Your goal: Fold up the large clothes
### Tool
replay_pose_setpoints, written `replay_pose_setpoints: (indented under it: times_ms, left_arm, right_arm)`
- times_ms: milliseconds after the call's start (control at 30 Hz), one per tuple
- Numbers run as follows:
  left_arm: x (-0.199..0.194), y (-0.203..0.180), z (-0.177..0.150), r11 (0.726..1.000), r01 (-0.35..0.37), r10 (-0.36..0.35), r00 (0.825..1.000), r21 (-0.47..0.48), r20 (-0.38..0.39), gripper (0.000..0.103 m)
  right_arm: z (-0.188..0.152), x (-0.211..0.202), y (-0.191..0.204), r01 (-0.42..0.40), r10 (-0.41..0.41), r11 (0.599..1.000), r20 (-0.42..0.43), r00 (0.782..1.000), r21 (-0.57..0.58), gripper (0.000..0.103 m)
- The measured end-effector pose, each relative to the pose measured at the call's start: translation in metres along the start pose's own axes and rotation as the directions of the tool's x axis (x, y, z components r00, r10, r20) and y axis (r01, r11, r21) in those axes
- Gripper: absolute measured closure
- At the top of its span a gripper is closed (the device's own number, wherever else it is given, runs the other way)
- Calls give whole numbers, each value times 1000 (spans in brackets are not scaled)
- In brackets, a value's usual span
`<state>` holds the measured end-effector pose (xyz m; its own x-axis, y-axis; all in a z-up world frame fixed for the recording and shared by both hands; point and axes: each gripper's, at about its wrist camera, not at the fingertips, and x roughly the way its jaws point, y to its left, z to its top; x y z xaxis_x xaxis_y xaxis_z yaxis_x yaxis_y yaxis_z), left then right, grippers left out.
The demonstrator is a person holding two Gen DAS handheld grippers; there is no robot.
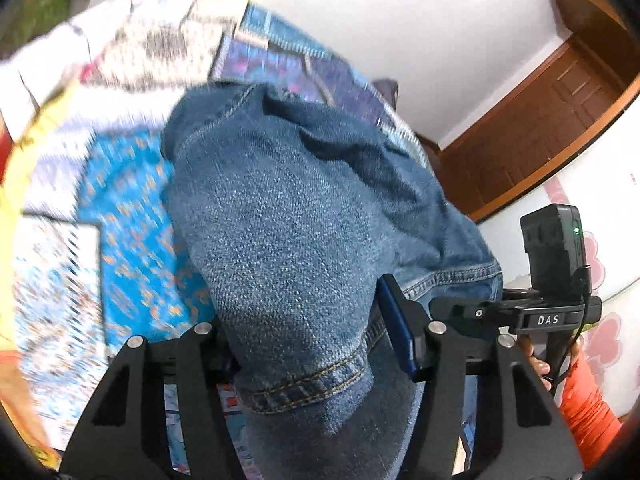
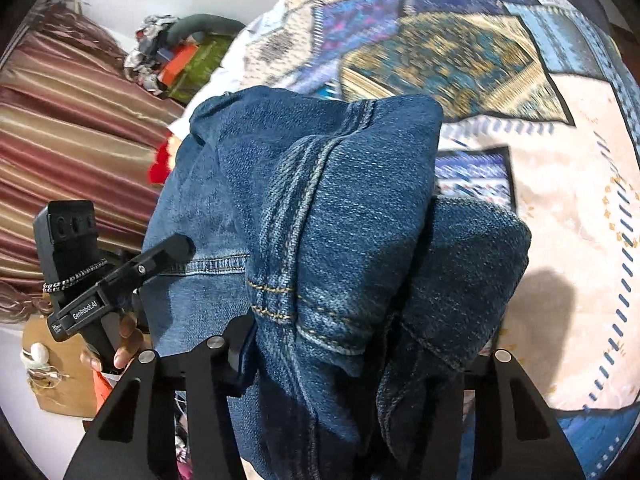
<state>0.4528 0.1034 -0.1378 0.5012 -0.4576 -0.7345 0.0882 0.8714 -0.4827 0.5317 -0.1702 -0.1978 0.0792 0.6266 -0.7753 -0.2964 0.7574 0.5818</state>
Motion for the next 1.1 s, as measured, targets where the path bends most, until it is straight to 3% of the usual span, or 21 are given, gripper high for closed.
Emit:
replay_pose_setpoints:
  times_ms: [300,500,733,933,1033,1100]
  left_arm:
    - [-99,1,11,995,-83,74,985,55,153,45]
    - [-128,36,8,991,-135,131,977,17,166,45]
    - [-101,112,-18,979,-191,196,978,-72,72,44]
    - [-54,180,-52,964,-212,208,977,-158,-45,44]
    - [-35,199,-67,958,-231,220,972,-169,-81,43]
    - [-32,205,-76,960,-221,213,975,-173,-66,41]
  right_arm:
    - [16,-21,84,-36,49,993,104,993,-117,52]
    - [18,6,120,-67,80,987,86,993,-149,52]
    - [20,94,129,-65,59,987,-47,997,-146,52]
    - [16,182,115,-22,-6,990,-193,981,-139,52]
    - [18,206,107,-15,-18,988,-215,976,-151,51]
    - [20,208,104,-29,-9,986,-222,975,-165,48]
